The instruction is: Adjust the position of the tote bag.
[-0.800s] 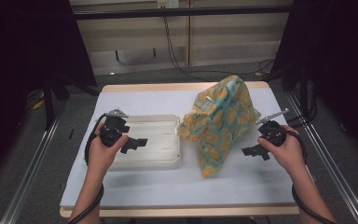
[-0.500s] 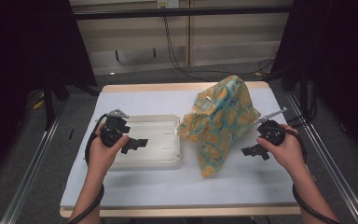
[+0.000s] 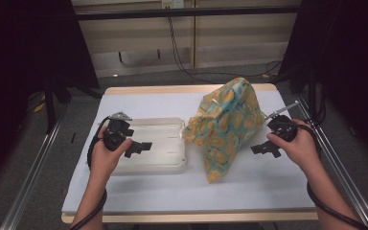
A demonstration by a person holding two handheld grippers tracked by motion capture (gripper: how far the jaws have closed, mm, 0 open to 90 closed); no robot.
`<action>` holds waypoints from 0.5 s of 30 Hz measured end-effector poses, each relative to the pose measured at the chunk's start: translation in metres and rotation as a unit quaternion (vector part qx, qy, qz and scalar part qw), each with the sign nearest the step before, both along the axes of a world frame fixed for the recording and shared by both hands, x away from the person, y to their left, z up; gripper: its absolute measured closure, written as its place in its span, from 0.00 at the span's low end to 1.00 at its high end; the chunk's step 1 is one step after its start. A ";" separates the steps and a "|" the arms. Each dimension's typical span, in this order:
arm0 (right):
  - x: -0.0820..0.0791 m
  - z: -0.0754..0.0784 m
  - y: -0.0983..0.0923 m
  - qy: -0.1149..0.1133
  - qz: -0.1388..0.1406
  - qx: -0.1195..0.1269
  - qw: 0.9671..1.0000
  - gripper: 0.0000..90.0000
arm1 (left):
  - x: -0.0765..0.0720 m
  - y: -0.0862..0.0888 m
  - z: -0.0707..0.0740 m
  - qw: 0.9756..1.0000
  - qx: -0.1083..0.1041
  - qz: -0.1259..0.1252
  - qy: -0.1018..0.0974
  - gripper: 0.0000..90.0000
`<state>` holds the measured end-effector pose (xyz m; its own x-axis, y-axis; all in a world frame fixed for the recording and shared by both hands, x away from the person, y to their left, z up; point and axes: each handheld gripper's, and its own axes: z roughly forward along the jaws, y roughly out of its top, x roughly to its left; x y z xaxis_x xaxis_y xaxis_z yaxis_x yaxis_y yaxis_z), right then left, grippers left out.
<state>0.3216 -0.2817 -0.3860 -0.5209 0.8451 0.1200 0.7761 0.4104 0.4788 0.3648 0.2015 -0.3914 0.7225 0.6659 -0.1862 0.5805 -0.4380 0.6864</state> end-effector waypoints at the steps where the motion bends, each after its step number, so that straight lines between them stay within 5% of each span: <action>1: 0.000 0.002 0.001 0.001 0.001 -0.001 1.000 0.06 | 0.000 0.001 0.001 1.000 0.002 -0.004 -0.001 0.03; 15: 0.012 0.045 0.008 -0.008 0.017 -0.011 1.000 0.06 | 0.002 0.001 0.000 1.000 -0.003 -0.004 0.000 0.03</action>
<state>0.3336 -0.2735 -0.3415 -0.5504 0.8298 0.0926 0.7544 0.4468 0.4809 0.3669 0.2024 -0.3915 0.7281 0.6584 -0.1908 0.5771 -0.4385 0.6890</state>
